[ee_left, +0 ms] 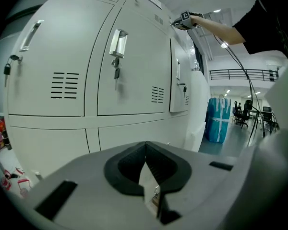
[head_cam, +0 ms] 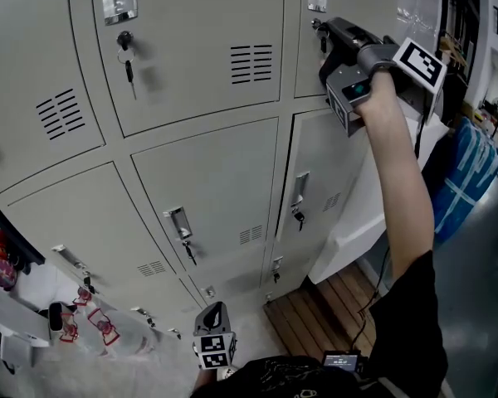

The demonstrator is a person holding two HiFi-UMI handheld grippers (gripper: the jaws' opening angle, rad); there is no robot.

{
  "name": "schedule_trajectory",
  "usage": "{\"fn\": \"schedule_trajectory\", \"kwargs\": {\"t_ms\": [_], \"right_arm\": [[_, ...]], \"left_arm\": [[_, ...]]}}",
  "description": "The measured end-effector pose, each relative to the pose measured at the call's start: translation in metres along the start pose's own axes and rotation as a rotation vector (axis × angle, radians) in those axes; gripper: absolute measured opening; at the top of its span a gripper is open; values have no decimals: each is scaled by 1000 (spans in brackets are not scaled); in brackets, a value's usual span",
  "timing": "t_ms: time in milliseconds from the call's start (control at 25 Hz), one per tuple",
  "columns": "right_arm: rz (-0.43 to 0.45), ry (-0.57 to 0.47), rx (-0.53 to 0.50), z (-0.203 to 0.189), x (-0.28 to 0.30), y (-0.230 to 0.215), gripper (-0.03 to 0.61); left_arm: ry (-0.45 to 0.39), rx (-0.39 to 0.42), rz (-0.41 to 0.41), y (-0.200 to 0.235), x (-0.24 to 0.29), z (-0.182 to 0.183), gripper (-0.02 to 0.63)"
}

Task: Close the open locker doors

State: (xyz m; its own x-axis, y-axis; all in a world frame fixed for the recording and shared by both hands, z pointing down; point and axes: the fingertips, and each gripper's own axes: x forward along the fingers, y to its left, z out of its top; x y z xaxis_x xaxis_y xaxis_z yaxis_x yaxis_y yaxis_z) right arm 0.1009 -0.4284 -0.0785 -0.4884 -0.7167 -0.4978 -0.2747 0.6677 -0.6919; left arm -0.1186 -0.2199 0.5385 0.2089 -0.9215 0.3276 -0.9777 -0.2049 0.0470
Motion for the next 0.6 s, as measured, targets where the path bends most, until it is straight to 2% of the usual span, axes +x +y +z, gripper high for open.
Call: {"fn": "schedule_trajectory", "kwargs": {"t_ms": [200, 280, 360, 600], "right_arm": [[71, 40, -103, -1, -1, 4, 53], [115, 26, -181, 5, -6, 12, 184], [150, 27, -239, 6, -14, 19, 214], [187, 107, -405, -17, -47, 22, 236]], "left_arm": [[3, 11, -21, -8, 0, 2, 8], [9, 29, -34, -11, 2, 3, 8], [16, 23, -43, -13, 2, 1, 8], [-2, -38, -75, -16, 2, 7, 8]]}}
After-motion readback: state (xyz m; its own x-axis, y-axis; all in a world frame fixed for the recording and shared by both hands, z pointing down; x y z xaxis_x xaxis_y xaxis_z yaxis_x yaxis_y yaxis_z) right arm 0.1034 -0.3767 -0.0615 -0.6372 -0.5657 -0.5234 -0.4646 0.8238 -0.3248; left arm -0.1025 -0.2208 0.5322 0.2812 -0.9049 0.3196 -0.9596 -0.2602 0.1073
